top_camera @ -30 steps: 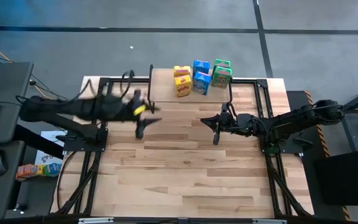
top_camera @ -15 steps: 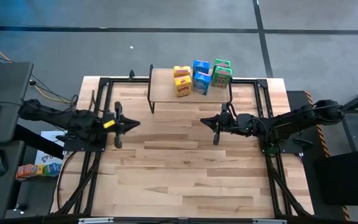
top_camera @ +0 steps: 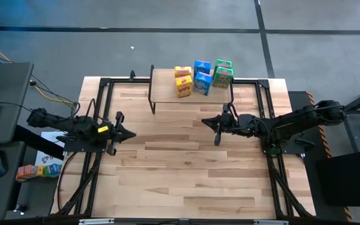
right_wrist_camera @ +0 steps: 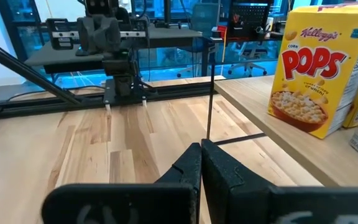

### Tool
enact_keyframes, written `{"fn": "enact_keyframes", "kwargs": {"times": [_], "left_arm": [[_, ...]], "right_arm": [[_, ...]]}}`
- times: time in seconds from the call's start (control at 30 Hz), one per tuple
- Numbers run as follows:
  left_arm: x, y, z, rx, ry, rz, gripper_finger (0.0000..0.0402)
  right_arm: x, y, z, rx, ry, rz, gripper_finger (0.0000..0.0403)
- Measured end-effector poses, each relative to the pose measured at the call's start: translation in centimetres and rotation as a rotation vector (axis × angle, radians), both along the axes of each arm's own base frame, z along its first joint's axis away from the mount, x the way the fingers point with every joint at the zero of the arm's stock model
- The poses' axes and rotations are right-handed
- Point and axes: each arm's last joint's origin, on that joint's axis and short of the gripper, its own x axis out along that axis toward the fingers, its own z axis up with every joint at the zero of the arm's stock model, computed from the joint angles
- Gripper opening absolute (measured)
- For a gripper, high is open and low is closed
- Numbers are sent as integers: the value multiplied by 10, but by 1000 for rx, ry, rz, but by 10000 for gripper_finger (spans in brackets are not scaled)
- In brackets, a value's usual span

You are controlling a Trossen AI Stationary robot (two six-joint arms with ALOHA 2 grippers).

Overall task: Stack cereal on shelf
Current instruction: Return to Home Position

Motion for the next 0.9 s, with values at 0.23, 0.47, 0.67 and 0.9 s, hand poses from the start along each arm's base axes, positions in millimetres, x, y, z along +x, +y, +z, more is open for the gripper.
{"fn": "enact_keyframes", "kwargs": {"times": [0.23, 0.47, 0.67, 0.9], "left_arm": [[5, 10, -25, -51, 41, -6, 0], [6, 16, -26, -52, 54, 0, 0], [6, 19, -27, -59, 63, 77, 0], [6, 19, -27, -89, 68, 80, 0]], "right_arm": [[-1, 0, 1, -10, 3, 3, 0], [-25, 2, 6, 30, 134, 101, 0], [-67, 0, 13, 93, 125, 117, 0], [-111, -3, -13, 139, -85, 136, 0]]}}
